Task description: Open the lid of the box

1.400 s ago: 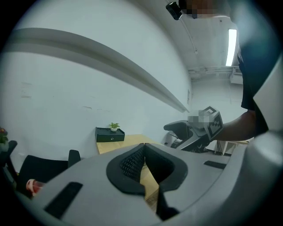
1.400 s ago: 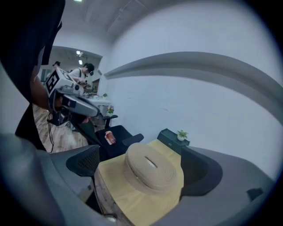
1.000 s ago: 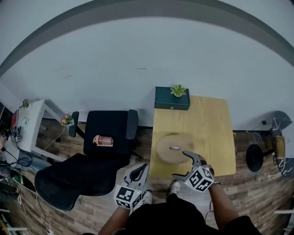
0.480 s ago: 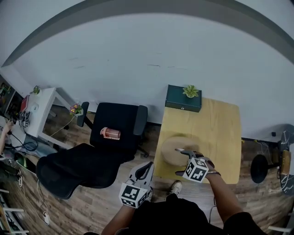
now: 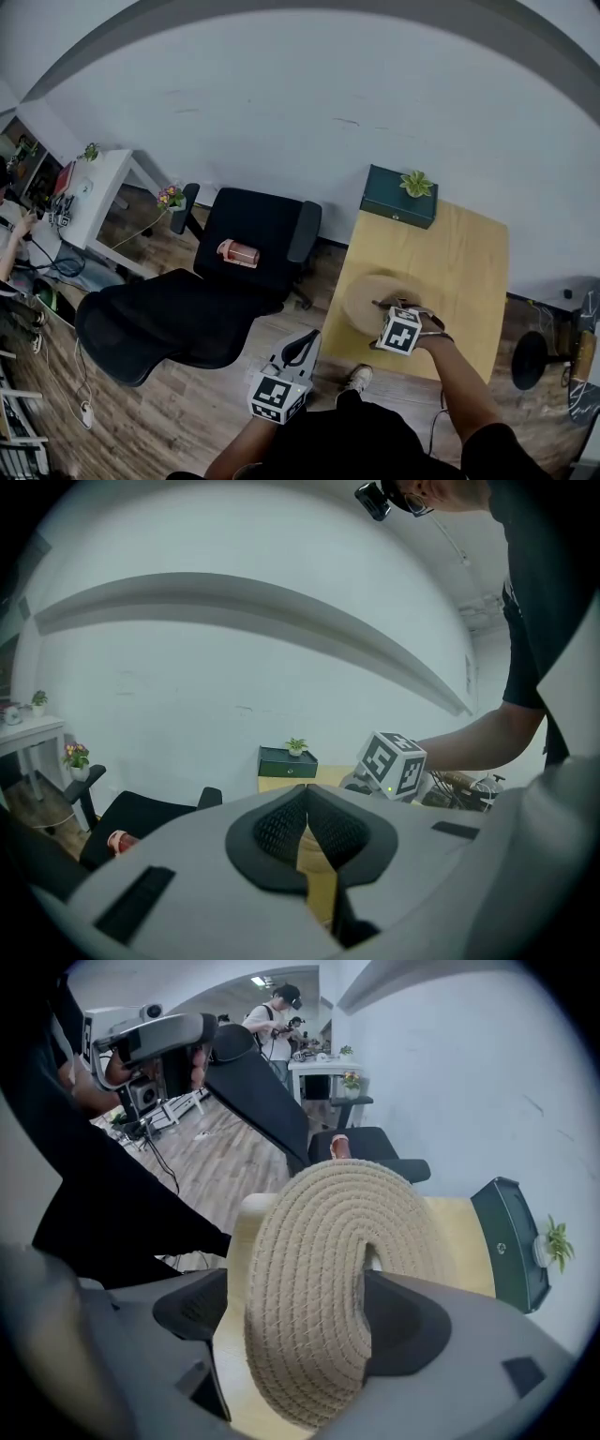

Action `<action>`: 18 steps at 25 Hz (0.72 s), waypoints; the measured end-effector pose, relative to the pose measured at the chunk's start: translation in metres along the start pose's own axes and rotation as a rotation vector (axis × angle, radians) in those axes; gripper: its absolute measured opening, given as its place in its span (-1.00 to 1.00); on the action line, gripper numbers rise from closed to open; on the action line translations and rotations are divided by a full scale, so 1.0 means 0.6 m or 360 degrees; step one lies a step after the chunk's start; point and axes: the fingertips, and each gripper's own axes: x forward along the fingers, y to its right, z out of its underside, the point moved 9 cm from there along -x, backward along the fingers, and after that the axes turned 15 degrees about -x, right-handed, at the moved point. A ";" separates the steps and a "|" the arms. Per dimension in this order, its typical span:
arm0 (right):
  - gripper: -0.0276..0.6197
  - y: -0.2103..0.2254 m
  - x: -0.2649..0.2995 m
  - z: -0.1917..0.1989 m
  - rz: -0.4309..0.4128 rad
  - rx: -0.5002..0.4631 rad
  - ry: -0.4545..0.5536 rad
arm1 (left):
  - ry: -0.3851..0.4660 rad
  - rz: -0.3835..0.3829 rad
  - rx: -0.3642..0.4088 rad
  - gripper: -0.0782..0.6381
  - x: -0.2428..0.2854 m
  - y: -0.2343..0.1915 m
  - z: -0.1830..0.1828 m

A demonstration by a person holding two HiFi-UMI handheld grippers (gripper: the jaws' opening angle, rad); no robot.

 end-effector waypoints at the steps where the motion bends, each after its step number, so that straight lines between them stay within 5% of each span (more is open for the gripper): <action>1: 0.55 0.005 0.001 -0.003 0.0000 0.0006 0.0000 | 0.0000 0.0004 0.0001 -0.73 0.001 0.000 0.000; 12: 0.30 0.023 0.015 -0.009 -0.0091 0.0065 -0.0062 | -0.0010 0.0050 0.0014 -0.73 -0.002 -0.010 -0.005; 18: 0.27 0.019 0.011 -0.015 -0.0017 0.0077 -0.0055 | 0.0000 0.0052 0.0020 -0.73 -0.006 -0.019 -0.016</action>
